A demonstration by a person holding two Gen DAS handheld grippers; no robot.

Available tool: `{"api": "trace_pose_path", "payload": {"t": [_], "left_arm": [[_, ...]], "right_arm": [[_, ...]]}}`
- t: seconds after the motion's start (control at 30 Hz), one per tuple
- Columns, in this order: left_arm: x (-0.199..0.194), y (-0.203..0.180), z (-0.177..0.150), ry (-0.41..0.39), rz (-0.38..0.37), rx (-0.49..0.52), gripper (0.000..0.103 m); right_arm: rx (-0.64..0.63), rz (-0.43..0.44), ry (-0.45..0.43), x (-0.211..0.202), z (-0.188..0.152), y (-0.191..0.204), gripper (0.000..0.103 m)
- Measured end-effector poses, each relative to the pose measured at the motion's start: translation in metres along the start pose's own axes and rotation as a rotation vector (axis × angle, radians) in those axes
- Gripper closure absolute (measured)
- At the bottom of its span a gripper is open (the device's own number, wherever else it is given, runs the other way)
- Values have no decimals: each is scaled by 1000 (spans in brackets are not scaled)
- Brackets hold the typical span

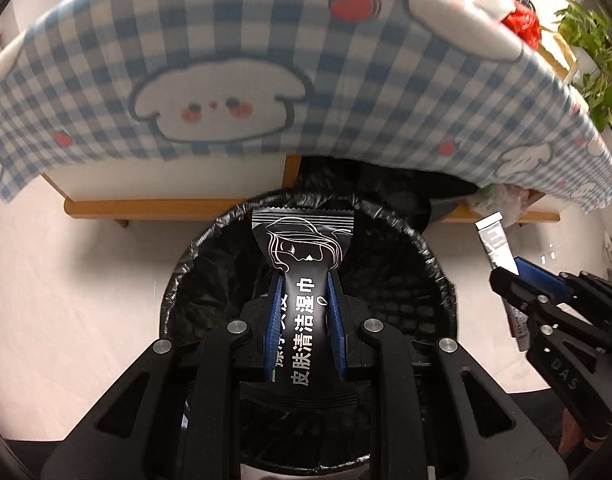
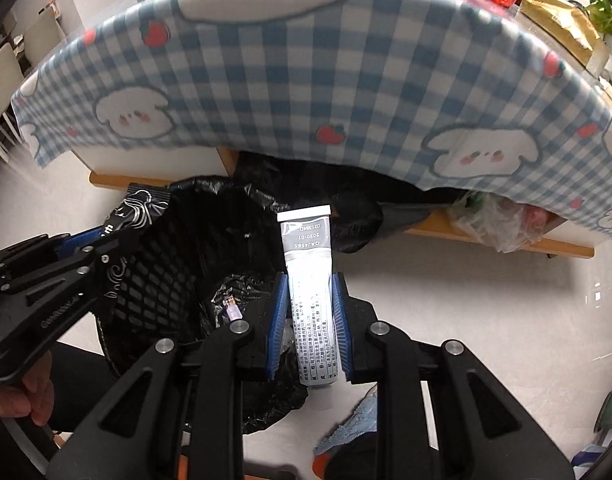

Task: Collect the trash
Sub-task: 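Carry the black packet and toothpaste tube over the black trash bin with both grippers, then open the left gripper over the bin while the right gripper releases the toothpaste tube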

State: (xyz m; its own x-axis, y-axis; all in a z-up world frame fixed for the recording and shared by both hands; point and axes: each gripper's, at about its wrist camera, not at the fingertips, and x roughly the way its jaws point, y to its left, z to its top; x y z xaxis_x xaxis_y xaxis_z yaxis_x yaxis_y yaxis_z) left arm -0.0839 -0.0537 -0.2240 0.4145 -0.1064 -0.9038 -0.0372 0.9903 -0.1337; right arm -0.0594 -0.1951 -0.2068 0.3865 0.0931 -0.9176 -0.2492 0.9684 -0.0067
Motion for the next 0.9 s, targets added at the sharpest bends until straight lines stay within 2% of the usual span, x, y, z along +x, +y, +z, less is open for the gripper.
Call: {"api": "trace_pose_path", "payload": {"t": [0.33, 0.43, 0.5, 0.57, 0.6, 0.67, 0.9], "left_arm": [[22, -9, -7, -4, 7, 15, 81], [24, -15, -7, -5, 7, 35, 77], [24, -17, -7, -12, 17, 46, 68], [23, -17, -6, -15, 7, 48, 65], [22, -16, -5, -15, 6, 43, 56], [19, -13, -4, -22, 1, 33, 47], [-7, 8, -1, -65, 31, 27, 21]], "right_arm": [[-6, 5, 12, 10, -4, -2, 81], [-4, 7, 6, 10, -2, -2, 81], [-3, 7, 6, 10, -1, -2, 81], [-4, 6, 4, 10, 0, -1, 81], [-4, 7, 4, 9, 1, -1, 81], [-6, 8, -1, 8, 2, 3, 81], [-12, 20, -8, 6, 12, 19, 81]]}}
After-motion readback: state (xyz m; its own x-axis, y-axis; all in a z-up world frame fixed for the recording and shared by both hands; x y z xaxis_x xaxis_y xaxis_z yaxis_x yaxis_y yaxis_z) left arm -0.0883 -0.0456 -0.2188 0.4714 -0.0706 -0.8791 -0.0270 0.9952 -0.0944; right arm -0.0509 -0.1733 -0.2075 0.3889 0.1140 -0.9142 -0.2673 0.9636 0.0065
